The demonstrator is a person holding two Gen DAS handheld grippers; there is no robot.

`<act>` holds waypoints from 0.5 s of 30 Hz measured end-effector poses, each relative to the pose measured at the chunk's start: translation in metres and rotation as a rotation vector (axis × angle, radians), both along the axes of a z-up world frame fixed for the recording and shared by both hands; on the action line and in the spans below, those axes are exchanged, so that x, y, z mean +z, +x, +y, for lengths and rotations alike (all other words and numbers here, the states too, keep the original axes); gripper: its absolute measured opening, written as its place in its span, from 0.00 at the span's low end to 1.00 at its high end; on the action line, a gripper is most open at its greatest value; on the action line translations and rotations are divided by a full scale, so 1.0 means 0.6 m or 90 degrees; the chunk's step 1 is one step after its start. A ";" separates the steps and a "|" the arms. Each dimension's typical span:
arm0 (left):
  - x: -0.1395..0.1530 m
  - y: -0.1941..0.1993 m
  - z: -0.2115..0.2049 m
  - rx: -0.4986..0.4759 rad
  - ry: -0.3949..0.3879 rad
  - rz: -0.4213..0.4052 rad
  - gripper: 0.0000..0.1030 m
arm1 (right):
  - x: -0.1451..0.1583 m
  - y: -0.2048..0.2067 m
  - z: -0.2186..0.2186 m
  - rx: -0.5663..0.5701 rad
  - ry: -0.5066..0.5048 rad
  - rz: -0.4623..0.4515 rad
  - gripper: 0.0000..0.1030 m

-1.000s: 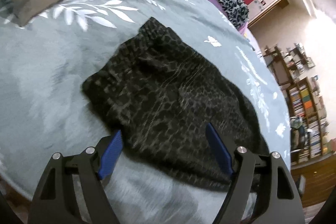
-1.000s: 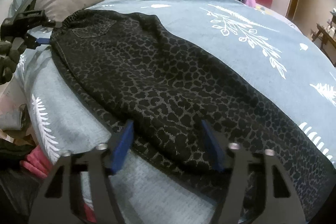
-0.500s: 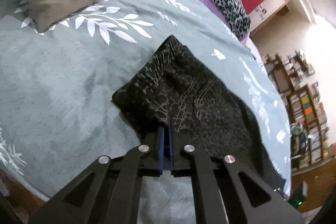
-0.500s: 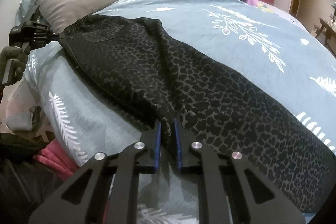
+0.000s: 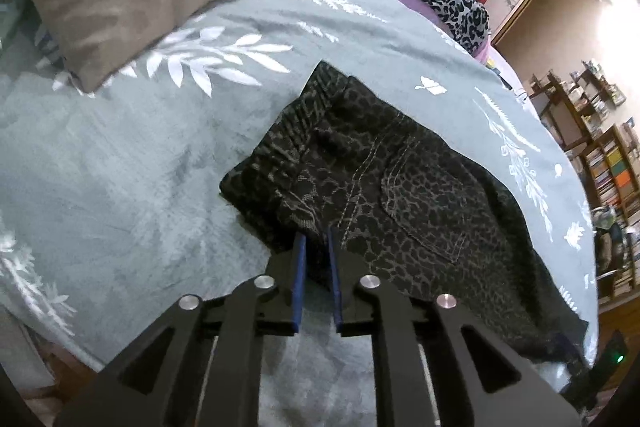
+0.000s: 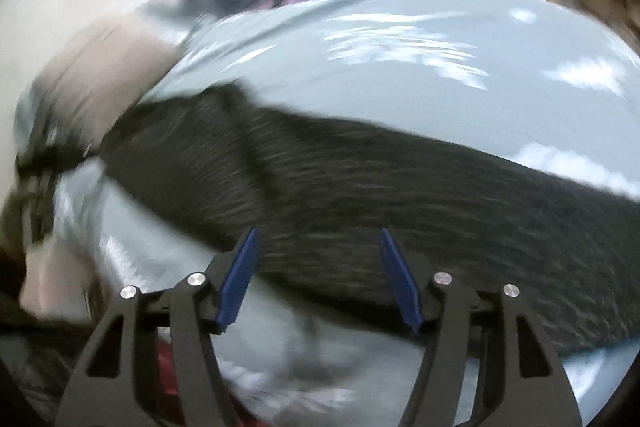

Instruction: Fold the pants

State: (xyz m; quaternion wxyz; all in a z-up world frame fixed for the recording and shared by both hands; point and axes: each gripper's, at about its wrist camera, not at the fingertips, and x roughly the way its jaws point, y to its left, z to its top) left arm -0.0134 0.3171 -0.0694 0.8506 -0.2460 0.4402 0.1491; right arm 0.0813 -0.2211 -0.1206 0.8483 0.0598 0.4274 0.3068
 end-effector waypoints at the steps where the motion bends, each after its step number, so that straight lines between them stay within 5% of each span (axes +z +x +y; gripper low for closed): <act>1: 0.006 -0.001 -0.005 0.002 0.012 -0.003 0.22 | -0.004 0.009 -0.031 -0.039 0.002 0.006 0.62; 4: 0.034 -0.001 -0.029 0.008 0.070 -0.023 0.50 | -0.018 0.027 -0.108 -0.142 -0.024 0.006 0.62; 9: 0.063 0.023 -0.096 -0.025 0.144 -0.051 0.63 | -0.046 0.040 -0.199 -0.238 -0.053 0.005 0.62; 15: 0.037 0.092 -0.216 -0.148 0.115 -0.042 0.64 | -0.035 0.049 -0.256 -0.291 -0.019 -0.012 0.62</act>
